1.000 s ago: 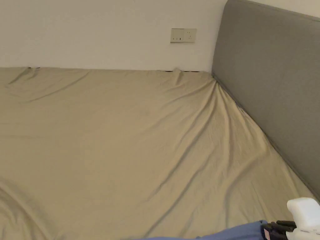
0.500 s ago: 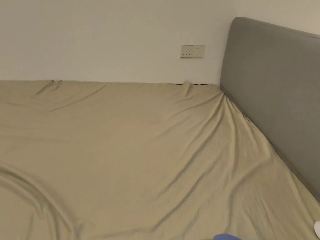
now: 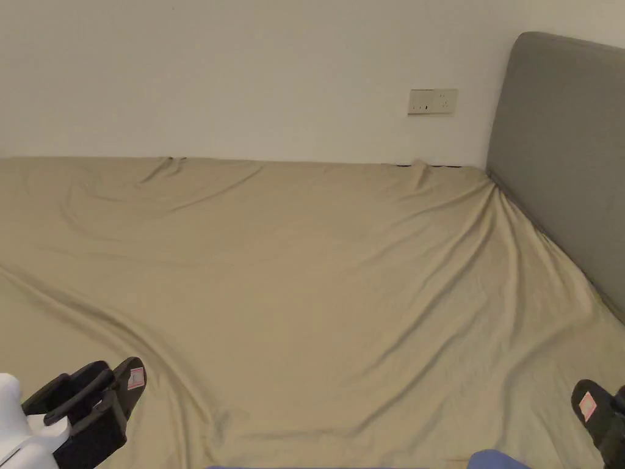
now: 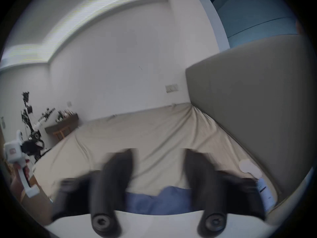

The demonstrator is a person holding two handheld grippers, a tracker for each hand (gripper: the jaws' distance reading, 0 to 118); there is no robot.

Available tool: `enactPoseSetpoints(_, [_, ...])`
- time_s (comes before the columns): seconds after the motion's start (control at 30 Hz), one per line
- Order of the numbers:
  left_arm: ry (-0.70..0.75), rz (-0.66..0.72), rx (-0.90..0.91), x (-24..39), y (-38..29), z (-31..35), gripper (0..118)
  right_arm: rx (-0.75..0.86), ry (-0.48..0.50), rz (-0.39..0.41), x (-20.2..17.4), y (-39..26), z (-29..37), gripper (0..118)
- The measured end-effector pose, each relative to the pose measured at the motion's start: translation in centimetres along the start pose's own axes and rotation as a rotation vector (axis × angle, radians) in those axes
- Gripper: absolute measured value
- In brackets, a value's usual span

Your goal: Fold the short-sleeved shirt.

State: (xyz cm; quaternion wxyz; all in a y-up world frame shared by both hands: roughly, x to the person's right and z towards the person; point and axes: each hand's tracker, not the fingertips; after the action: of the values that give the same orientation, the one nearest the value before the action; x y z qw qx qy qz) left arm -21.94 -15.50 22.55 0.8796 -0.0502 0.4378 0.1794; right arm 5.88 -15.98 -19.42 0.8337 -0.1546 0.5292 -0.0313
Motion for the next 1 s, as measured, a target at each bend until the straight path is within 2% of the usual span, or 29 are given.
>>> enactPoseSetpoints(0.07, [-0.027,0.109,-0.023,-0.9,-0.4,-0.8,5,0.04,-0.014,0.005,-0.7,-1.0,-0.7,6])
enactPoseSetpoints(0.1, [-0.115,0.21,-0.07,-1.9,-0.7,-1.3,0,0.021,0.008,0.008,-1.1,-0.9,-0.9,6])
enactPoseSetpoints(0.13, [-0.16,0.313,-0.088,-3.1,-1.1,-1.6,0,-0.015,0.054,0.019,-1.6,-0.8,-1.2,6])
enactPoseSetpoints(0.23, [-0.195,0.531,-0.143,-8.0,-2.8,-2.3,0,-0.032,0.079,0.014,-2.2,-1.2,-1.5,6])
enactPoseSetpoints(0.33, [-0.207,0.704,-0.257,-14.0,-5.6,-2.9,0,-0.061,0.057,0.031,-2.2,-1.8,-1.6,6])
enactPoseSetpoints(0.47, [-0.243,0.934,-0.427,-21.8,-10.6,-3.9,2,-0.118,0.028,-0.005,-1.7,-2.5,-1.7,6])
enactPoseSetpoints(0.5, [-0.2,0.955,-0.472,-23.0,-11.5,-4.0,31,-0.135,0.014,-0.009,-1.7,-2.8,-1.8,6])
enactPoseSetpoints(0.53, [-0.188,0.954,-0.502,-23.7,-12.4,-4.4,73,-0.154,0.005,-0.013,-1.6,-3.0,-1.8,6])
enactPoseSetpoints(0.57, [-0.182,0.93,-0.548,-24.2,-13.4,-4.8,106,-0.171,-0.001,-0.017,-1.6,-3.2,-1.8,6])
enactPoseSetpoints(0.6, [-0.192,0.934,-0.569,-24.7,-14.1,-5.2,117,-0.183,-0.008,-0.022,-1.7,-3.5,-1.7,6])
enactPoseSetpoints(0.8, [-0.266,0.976,-0.725,-26.0,-18.8,-9.1,117,-0.219,-0.041,-0.022,-2.6,-3.9,-1.4,6])
enactPoseSetpoints(0.87, [-0.399,1.059,-0.608,-26.1,-18.1,-9.3,117,-0.219,-0.042,-0.017,-3.1,-3.6,-1.2,6])
enactPoseSetpoints(0.93, [-0.354,1.091,-0.663,-25.6,-19.5,-10.7,117,-0.219,-0.04,-0.005,-3.4,-3.4,-1.3,6])
enactPoseSetpoints(1.0, [-0.51,1.087,-0.643,-24.4,-20.3,-11.7,116,-0.223,-0.04,0.011,-3.7,-3.3,-1.5,6])
